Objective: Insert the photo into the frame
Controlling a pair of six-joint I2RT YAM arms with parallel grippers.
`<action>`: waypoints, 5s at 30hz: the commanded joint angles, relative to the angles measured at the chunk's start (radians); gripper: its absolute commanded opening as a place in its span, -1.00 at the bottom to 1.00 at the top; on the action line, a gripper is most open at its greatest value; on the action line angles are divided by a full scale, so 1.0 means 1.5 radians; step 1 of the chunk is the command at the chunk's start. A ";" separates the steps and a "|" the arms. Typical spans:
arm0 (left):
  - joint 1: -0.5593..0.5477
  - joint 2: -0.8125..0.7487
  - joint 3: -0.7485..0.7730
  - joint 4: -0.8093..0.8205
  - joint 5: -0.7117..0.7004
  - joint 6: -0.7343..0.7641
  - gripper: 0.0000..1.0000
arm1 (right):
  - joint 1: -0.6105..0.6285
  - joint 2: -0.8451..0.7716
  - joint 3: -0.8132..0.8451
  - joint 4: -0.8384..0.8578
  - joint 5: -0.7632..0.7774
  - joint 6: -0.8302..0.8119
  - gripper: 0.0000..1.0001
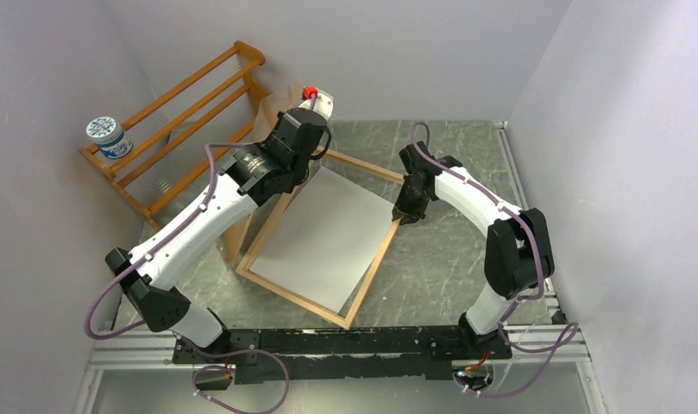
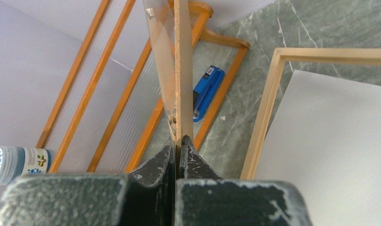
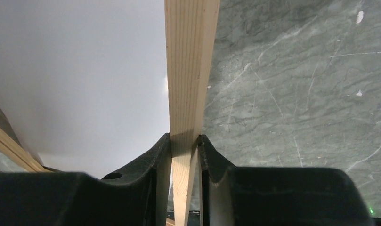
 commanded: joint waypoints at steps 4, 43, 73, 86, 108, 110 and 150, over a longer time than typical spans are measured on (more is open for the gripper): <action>0.009 -0.025 -0.024 0.027 0.019 -0.012 -0.95 | -0.067 -0.037 0.008 0.027 -0.017 -0.029 -1.00; -0.059 0.428 0.187 -0.100 0.171 -0.397 -0.95 | -0.476 0.185 0.055 0.131 -0.111 -0.177 -0.25; 0.026 0.171 -0.198 0.127 0.474 -0.438 0.59 | -0.185 -0.054 -0.180 0.244 -0.213 -0.031 0.15; 0.089 0.059 -0.416 0.201 0.437 -0.457 0.41 | -0.201 0.037 -0.195 0.139 -0.051 -0.115 0.09; 0.117 0.039 -0.511 0.229 0.454 -0.473 0.20 | -0.151 0.128 0.122 0.070 0.095 -0.105 0.24; 0.118 0.035 -0.518 0.228 0.456 -0.469 0.19 | -0.120 0.173 0.195 0.058 0.097 -0.085 0.31; 0.132 0.075 -0.568 0.169 0.365 -0.514 0.08 | -0.027 0.453 0.522 -0.001 0.220 -0.259 -0.83</action>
